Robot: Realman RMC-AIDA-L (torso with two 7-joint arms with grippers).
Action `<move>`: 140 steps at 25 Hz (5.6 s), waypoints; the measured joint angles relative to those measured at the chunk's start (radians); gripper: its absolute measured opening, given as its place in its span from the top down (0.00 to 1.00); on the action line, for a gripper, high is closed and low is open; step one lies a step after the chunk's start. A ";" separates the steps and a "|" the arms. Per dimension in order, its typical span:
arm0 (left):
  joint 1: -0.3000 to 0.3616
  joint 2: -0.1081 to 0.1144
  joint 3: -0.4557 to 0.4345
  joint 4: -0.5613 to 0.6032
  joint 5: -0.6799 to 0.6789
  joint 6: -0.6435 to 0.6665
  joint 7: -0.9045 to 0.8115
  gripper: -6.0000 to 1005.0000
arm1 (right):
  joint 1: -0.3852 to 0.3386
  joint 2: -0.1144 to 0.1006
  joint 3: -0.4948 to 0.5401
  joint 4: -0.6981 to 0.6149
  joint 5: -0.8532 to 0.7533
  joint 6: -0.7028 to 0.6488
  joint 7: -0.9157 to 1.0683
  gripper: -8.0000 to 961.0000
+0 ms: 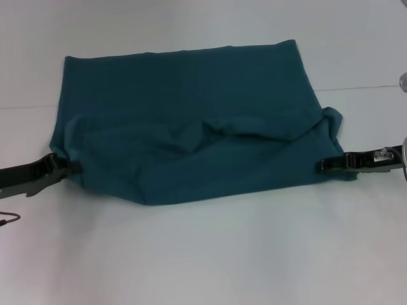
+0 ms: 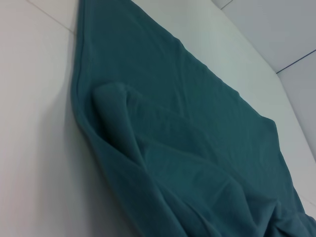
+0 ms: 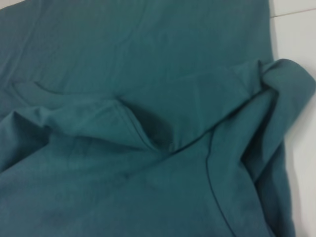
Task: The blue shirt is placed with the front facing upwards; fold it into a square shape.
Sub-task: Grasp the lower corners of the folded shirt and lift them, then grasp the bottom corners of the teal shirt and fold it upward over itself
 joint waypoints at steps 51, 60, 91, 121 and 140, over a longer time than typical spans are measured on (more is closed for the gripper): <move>0.116 0.036 -0.011 0.265 0.230 0.567 -0.030 0.96 | -0.136 -0.071 0.012 -0.284 -0.011 -0.704 0.057 0.95; 0.144 0.030 -0.007 0.299 0.346 0.639 -0.018 0.96 | -0.158 -0.064 0.009 -0.285 -0.013 -0.877 0.021 0.95; 0.164 0.026 -0.012 0.302 0.456 0.714 0.034 0.96 | -0.170 -0.058 0.006 -0.274 -0.067 -0.906 -0.052 0.95; 0.098 0.060 -0.144 0.234 0.339 0.695 0.078 0.96 | -0.122 -0.060 0.197 -0.280 -0.031 -0.844 -0.076 0.95; -0.068 0.094 -0.151 0.155 0.344 0.430 -0.143 0.95 | -0.078 -0.065 0.261 -0.276 0.062 -0.527 0.069 0.95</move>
